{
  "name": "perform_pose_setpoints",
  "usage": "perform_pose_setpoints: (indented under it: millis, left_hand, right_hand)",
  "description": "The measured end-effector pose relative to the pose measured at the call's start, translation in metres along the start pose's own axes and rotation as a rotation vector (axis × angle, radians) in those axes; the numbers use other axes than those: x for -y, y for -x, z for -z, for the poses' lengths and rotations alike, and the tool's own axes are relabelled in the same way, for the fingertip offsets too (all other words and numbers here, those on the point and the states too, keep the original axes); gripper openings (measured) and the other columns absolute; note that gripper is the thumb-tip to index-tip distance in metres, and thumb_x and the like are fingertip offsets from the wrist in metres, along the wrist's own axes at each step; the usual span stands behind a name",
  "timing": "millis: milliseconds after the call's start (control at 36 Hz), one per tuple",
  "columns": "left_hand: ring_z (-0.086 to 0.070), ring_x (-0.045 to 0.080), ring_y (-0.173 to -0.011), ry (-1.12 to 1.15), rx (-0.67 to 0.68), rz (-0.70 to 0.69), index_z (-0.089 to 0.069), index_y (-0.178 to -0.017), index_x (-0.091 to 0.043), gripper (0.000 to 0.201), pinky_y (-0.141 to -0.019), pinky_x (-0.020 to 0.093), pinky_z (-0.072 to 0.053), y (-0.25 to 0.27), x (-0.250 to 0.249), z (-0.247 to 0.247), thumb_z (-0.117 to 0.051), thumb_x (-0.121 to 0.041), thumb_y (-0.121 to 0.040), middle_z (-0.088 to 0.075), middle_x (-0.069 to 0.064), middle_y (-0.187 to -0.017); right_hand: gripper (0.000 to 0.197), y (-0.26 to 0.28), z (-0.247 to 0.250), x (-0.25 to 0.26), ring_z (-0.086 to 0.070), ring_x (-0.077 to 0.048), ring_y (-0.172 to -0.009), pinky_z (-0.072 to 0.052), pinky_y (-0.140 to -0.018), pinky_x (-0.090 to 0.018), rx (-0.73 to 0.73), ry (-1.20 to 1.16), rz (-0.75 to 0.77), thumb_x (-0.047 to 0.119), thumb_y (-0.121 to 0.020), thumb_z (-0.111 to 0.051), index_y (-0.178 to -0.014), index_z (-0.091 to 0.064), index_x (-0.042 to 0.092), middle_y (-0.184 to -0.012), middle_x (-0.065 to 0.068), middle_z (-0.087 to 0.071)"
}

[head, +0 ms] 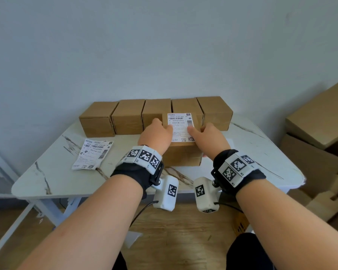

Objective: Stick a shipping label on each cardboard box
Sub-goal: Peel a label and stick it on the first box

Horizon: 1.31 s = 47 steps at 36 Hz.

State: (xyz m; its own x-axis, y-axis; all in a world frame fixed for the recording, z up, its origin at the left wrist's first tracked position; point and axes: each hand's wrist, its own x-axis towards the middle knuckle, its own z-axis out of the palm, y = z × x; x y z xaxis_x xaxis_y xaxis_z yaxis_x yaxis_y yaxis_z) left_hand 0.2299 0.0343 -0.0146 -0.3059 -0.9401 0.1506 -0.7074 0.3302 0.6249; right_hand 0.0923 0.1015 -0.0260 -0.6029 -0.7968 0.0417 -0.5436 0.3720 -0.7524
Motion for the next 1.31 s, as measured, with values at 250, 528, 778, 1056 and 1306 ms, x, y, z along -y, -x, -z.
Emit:
perform_pose_setpoints:
  millis: [250, 528, 778, 1056, 1306]
  left_hand:
    - [-0.063, 0.015, -0.090, 0.295, -0.039, -0.266, -0.052, -0.125, -0.021, 0.034, -0.067, 0.026, -0.051, 0.005, -0.084, -0.011, -0.051, -0.029, -0.092, -0.064, -0.006, -0.115]
    - [-0.061, 0.014, -0.096, 0.425, 0.095, -0.277, -0.051, -0.114, -0.016, 0.025, -0.080, 0.030, -0.053, -0.028, -0.151, -0.070, -0.059, -0.019, -0.090, -0.063, -0.002, -0.112]
    - [-0.064, 0.020, -0.094, 0.172, 0.170, -0.453, -0.057, -0.122, -0.015, 0.029, -0.083, 0.037, -0.054, -0.061, -0.187, -0.120, -0.044, -0.018, -0.096, -0.064, 0.000, -0.119]
    - [-0.053, 0.020, -0.113, -0.149, 0.013, -0.436, -0.055, -0.124, -0.025, 0.031, -0.107, 0.043, -0.027, -0.098, -0.172, -0.162, -0.044, -0.029, -0.095, -0.065, -0.004, -0.110]
    - [-0.057, 0.023, -0.112, -0.075, 0.095, -0.406, -0.050, -0.132, -0.018, 0.036, -0.100, 0.040, -0.041, -0.113, -0.156, -0.157, -0.041, -0.016, -0.098, -0.063, 0.003, -0.120]
  right_hand:
    - [0.038, -0.014, 0.058, -0.014, -0.057, -0.015, -0.079, -0.037, -0.056, -0.027, -0.351, -0.257, 0.029, 0.047, -0.094, -0.047, -0.115, -0.044, 0.015, -0.088, 0.008, -0.054]
    - [0.049, -0.054, 0.112, -0.056, -0.057, -0.016, -0.095, -0.046, -0.078, -0.027, -0.536, -0.382, 0.018, 0.035, -0.092, -0.055, -0.134, -0.046, 0.012, -0.126, -0.005, -0.051]
    - [0.049, -0.100, 0.134, -0.093, -0.054, -0.016, -0.100, -0.042, -0.078, -0.026, -0.612, -0.439, -0.075, 0.026, -0.094, -0.054, -0.138, -0.038, 0.009, -0.132, -0.005, -0.050]
    - [0.044, -0.146, 0.114, -0.118, -0.059, -0.022, -0.095, -0.046, -0.079, -0.031, -0.460, -0.415, -0.172, 0.024, -0.096, -0.051, -0.136, -0.038, 0.009, -0.121, -0.009, -0.061]
    - [0.043, -0.177, 0.105, -0.117, -0.057, -0.030, -0.112, -0.047, -0.085, -0.036, -0.315, -0.300, -0.230, 0.022, -0.098, -0.046, -0.139, -0.034, 0.011, -0.133, -0.012, -0.054]
